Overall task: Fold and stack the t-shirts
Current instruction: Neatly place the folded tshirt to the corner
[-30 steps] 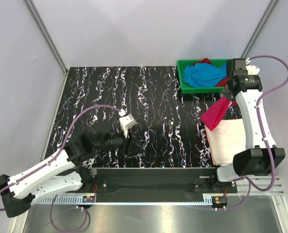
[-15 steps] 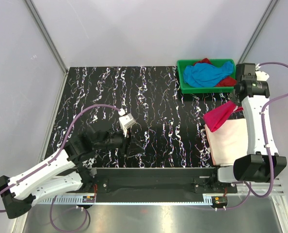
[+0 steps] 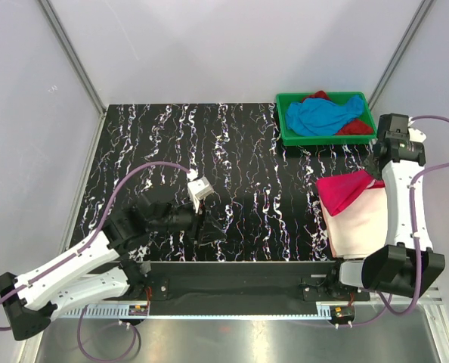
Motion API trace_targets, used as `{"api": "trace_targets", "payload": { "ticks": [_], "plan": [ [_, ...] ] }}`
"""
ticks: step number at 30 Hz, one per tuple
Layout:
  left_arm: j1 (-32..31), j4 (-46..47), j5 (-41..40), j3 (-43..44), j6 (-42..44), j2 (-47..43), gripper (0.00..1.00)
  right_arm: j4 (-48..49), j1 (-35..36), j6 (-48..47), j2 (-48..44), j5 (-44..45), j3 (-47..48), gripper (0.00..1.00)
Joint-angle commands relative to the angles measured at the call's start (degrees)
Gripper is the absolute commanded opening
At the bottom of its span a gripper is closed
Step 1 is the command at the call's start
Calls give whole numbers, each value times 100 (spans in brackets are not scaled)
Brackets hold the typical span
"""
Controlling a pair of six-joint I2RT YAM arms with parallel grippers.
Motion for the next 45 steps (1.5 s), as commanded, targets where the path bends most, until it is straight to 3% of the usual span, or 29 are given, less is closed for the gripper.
{"api": "trace_targets", "payload": {
  "ticks": [1, 11, 45],
  "plan": [
    [48, 295, 256, 106, 10, 21, 45, 358, -178, -234, -262, -212, -95, 0],
    [101, 286, 336, 132, 36, 74, 44, 744, -477, -735, -236, -458, -183, 0],
    [207, 295, 564, 141, 54, 171, 44, 841, -1698, -1008, -798, -748, -1642, 0]
  ]
}}
